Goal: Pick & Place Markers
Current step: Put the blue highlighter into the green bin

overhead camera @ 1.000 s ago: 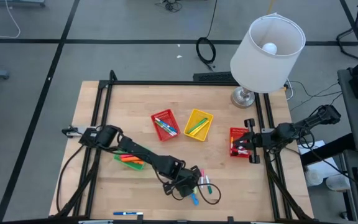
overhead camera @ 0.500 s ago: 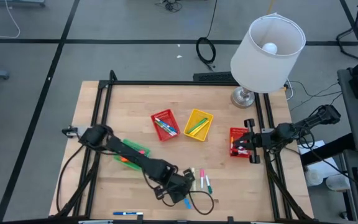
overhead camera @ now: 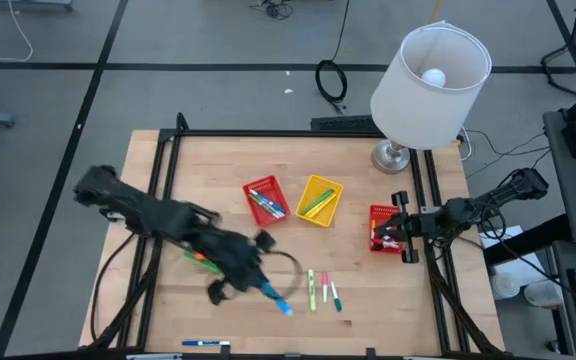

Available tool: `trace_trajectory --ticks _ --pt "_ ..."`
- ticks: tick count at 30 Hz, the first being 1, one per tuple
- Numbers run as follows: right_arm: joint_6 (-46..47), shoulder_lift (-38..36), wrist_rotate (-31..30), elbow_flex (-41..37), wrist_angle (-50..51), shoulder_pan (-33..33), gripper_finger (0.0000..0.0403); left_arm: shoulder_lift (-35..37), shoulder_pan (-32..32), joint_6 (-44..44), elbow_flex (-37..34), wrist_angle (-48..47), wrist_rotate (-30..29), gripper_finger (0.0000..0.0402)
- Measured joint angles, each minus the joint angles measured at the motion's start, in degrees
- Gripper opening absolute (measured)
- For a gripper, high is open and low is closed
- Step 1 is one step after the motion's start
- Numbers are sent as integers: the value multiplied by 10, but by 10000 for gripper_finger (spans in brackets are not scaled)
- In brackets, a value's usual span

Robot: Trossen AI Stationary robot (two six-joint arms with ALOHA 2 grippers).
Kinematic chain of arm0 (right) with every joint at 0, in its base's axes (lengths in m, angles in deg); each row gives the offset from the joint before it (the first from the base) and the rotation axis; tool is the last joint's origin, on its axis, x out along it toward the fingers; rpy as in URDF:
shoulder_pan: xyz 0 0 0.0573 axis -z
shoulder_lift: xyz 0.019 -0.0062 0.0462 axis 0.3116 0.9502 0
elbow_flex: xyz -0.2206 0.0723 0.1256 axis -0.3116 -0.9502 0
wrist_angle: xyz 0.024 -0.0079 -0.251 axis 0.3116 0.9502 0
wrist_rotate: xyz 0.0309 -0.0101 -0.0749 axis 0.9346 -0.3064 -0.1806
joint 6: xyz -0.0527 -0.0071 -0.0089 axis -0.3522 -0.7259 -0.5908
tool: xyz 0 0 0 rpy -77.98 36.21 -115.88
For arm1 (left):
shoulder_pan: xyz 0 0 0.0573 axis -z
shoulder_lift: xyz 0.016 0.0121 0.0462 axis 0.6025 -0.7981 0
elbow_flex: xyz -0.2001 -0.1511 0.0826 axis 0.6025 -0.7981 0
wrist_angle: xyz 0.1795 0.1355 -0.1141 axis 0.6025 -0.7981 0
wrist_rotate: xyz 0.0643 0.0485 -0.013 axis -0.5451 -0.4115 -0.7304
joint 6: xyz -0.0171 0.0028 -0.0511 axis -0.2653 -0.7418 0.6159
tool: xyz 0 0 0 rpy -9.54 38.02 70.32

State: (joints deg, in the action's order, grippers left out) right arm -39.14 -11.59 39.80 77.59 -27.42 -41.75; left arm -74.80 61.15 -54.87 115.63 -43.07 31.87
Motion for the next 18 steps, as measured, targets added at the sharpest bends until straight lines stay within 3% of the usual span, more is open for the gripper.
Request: trace_trajectory --ticks 4,8,18 --pt "2 1 1 0 4 -1 0 114 4 47 -74 1 -49 51" --pt "5 2 1 0 4 -1 0 242 3 97 -194 37 -99 51" --pt "26 2 1 0 5 -1 0 547 24 164 -578 375 -165 51"
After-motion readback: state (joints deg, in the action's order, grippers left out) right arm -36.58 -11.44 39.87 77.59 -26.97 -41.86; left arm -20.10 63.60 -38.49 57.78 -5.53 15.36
